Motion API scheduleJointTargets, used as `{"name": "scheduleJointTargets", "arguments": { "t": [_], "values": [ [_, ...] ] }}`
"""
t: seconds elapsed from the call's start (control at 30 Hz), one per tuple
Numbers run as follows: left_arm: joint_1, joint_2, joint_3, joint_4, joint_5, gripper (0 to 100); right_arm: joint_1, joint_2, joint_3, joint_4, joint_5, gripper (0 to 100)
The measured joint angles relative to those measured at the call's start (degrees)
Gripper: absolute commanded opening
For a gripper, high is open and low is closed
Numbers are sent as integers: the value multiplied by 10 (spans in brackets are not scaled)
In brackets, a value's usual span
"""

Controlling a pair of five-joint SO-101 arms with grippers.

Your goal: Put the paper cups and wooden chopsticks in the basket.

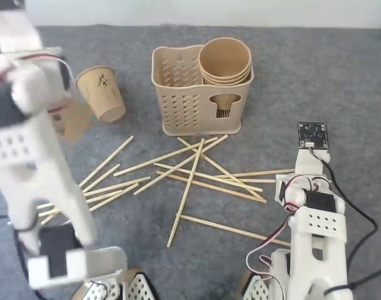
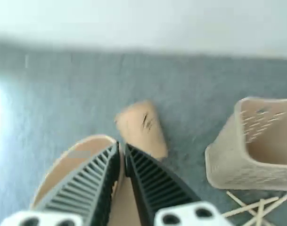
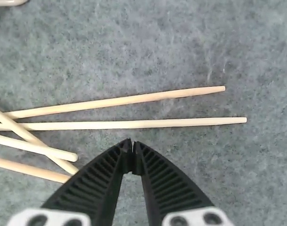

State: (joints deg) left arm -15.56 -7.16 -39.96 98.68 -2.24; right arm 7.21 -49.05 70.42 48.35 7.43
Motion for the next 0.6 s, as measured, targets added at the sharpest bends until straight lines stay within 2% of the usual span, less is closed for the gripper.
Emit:
{"name": "scheduleJointTargets", "arguments": {
  "t": [0.27,0.6],
  "values": [
    [132,-88,0,-69,-18,10,-1,0,0,0,0,8],
    [279,-92,0,-225,-37,10,-2,0,0,0,0,8]
  ]
}}
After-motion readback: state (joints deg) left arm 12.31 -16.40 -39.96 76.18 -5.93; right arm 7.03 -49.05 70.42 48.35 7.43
